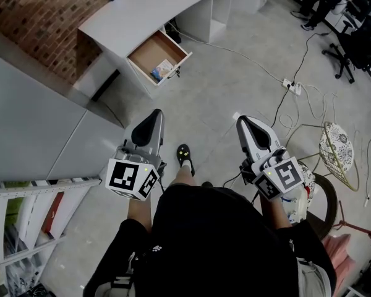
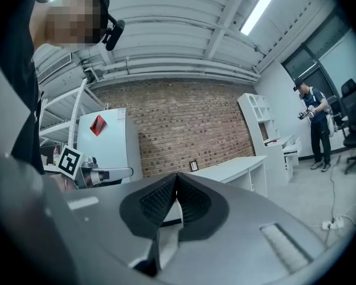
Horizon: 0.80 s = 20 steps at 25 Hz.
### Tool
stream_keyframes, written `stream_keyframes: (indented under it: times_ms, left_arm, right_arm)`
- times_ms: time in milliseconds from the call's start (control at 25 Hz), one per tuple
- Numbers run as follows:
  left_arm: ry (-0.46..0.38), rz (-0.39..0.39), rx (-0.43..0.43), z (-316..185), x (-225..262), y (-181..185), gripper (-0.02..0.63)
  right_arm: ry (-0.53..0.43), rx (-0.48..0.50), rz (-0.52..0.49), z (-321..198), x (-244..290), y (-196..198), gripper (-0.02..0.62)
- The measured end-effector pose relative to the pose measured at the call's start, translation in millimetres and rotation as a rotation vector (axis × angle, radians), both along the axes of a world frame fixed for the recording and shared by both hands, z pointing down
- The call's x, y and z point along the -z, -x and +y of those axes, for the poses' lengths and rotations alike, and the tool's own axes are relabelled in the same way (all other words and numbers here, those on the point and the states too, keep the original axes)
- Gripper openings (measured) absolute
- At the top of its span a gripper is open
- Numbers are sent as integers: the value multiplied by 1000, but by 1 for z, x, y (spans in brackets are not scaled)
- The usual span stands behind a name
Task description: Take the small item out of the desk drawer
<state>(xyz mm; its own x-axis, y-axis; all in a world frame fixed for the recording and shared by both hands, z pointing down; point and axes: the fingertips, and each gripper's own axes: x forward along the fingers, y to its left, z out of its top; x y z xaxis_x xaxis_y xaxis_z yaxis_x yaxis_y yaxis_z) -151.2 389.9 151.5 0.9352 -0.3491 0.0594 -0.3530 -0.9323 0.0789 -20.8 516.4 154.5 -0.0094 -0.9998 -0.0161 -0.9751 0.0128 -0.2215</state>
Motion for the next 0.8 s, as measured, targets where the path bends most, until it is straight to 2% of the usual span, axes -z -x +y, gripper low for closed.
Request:
stream_keyframes:
  times_ms: [480,800]
  left_arm:
    - [74,-52,65,-88,-30,-5,-2]
    - [93,-65,97,-149,-42,-14,5]
  right_arm:
    - [61,44,-9,-92,-16,-21,9]
    - [90,86,3,-156,-23,-29,9]
